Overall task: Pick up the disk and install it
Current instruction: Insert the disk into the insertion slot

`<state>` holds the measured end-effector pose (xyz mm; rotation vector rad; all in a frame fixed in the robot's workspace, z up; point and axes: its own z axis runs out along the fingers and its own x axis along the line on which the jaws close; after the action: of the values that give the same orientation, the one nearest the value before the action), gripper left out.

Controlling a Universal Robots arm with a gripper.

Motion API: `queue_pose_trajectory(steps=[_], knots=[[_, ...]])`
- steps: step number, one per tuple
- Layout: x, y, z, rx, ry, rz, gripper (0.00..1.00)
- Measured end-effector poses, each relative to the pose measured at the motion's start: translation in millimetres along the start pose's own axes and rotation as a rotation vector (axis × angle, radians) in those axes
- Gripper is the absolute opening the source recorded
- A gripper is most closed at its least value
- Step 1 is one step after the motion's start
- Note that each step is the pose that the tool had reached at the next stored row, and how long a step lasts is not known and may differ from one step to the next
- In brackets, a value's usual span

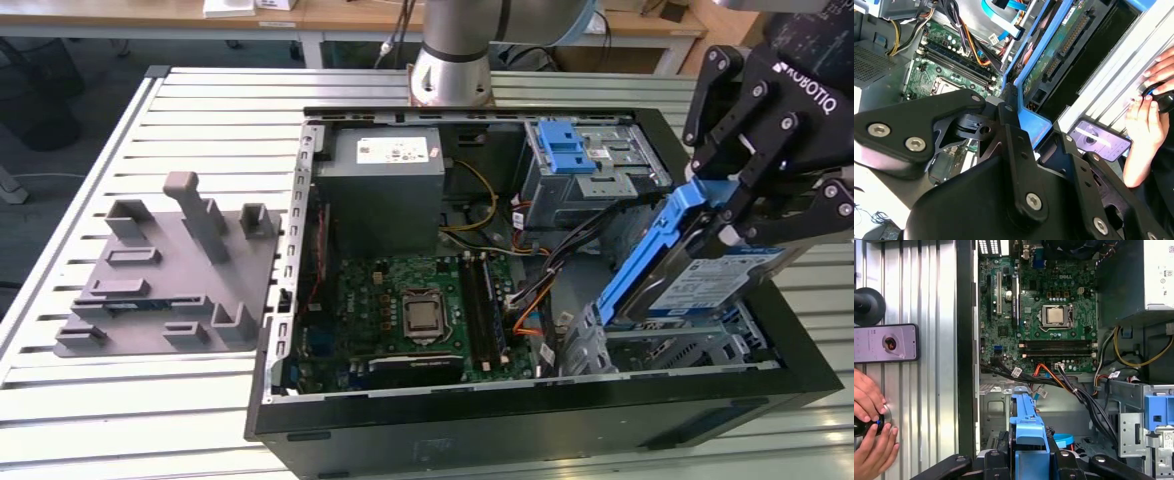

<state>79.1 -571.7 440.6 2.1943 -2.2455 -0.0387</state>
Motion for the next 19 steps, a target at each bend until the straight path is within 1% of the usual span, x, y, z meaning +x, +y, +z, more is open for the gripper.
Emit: queue_pose_trajectory(steps=[8,13,16,19], knots=[[0.0,1.0,2.2,-0.0001,0.0001,-0.007,0.36],[-3.3,1.5,2.4,-0.0003,0.0003,-0.013,0.36],[-3.2,1.6,3.5,-0.0002,0.0003,-0.014,0.36],[-2.6,1.6,4.5,-0.0004,0.0007,-0.023,0.36]])
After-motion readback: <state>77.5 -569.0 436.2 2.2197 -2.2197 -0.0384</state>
